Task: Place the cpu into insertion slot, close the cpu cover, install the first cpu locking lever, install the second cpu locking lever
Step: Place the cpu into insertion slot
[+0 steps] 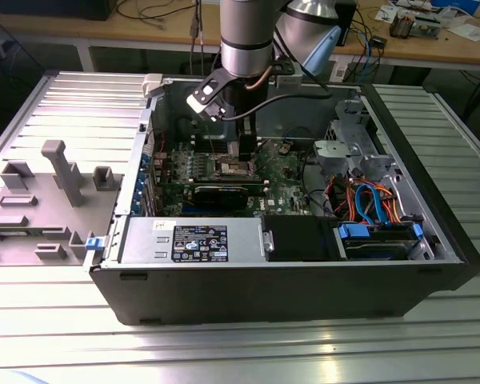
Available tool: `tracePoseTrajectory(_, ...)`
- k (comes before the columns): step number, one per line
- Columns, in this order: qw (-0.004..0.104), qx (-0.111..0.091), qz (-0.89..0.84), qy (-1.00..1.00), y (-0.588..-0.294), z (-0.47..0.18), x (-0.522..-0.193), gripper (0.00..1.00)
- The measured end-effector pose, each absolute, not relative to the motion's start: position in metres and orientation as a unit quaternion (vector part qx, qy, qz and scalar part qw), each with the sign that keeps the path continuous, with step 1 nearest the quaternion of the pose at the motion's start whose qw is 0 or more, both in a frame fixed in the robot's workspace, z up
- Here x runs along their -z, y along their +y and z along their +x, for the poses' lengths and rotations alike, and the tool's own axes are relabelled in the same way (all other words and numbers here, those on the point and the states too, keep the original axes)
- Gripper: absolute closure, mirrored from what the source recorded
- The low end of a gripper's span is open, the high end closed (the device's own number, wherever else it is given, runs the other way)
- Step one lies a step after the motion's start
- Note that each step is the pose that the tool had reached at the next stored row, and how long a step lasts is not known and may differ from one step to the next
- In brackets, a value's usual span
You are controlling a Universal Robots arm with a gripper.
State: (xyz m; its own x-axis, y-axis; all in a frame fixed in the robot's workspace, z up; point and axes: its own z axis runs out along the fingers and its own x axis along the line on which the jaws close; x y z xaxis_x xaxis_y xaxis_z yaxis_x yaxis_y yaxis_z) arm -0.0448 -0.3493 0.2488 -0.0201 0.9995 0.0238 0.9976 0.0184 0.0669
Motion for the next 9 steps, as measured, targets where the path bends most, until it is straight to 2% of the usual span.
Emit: tracePoseTrajectory(9,0.015,-0.033,0.700,0.713,-0.3493,-0.0448,-0.2487,0.46)
